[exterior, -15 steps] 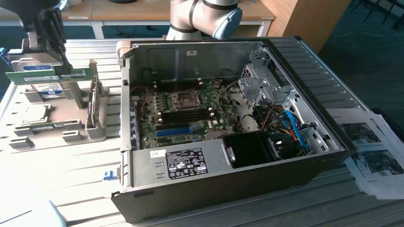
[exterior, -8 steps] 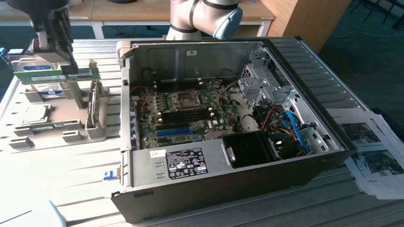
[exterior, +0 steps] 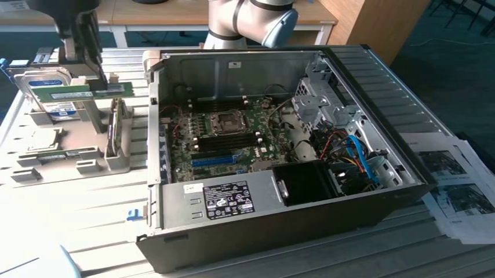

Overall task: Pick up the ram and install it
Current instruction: 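Pick up the ram and move it above insertion slot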

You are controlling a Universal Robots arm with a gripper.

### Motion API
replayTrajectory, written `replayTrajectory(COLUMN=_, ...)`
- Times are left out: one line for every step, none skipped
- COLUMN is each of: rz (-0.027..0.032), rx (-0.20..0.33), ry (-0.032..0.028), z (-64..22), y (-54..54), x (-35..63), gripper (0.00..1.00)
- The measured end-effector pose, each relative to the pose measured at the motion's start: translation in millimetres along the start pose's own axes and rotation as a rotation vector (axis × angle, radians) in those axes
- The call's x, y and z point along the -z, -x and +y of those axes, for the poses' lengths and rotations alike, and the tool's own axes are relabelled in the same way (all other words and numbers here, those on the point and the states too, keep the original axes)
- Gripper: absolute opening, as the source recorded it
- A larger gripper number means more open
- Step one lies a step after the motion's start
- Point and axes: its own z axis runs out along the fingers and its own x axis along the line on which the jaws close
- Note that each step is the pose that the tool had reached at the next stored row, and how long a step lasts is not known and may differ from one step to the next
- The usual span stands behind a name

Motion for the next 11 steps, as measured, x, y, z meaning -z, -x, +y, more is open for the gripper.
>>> replayTrajectory(rz=0.0, rx=0.0, ry=0.0, z=-2.1, y=-0.1, x=0.0, gripper=0.12)
replayTrajectory(rz=0.0, rx=0.0, ry=0.0001, z=-4.3, y=-0.1, x=0.1, gripper=0.12)
replayTrajectory(rz=-0.0001, rx=0.0, ry=-0.0001, z=-6.6, y=-0.2, x=0.0, gripper=0.12)
replayTrajectory(rz=0.0, rx=0.0, ry=0.0, z=-8.9, y=-0.2, x=0.1, gripper=0.12)
replayTrajectory(rz=0.0, rx=0.0, ry=-0.0001, z=-11.4, y=-0.3, x=0.2, gripper=0.12)
replayTrajectory(rz=0.0, rx=0.0, ry=0.0, z=-13.7, y=-0.4, x=0.2, gripper=0.12)
replayTrajectory(rz=0.0001, rx=0.0, ry=0.0, z=-16.0, y=-0.4, x=0.3, gripper=0.12)
replayTrajectory(rz=0.0001, rx=0.0, ry=0.0, z=-18.2, y=-0.4, x=0.3, gripper=0.12)
replayTrajectory(rz=0.0001, rx=0.0, ry=0.0, z=-20.5, y=-0.5, x=0.3, gripper=0.12)
replayTrajectory(rz=0.0, rx=0.0, ry=0.0, z=-22.8, y=-0.5, x=0.4, gripper=0.12)
replayTrajectory(rz=0.0001, rx=0.0, ry=0.0, z=-25.2, y=-0.6, x=0.4, gripper=0.12)
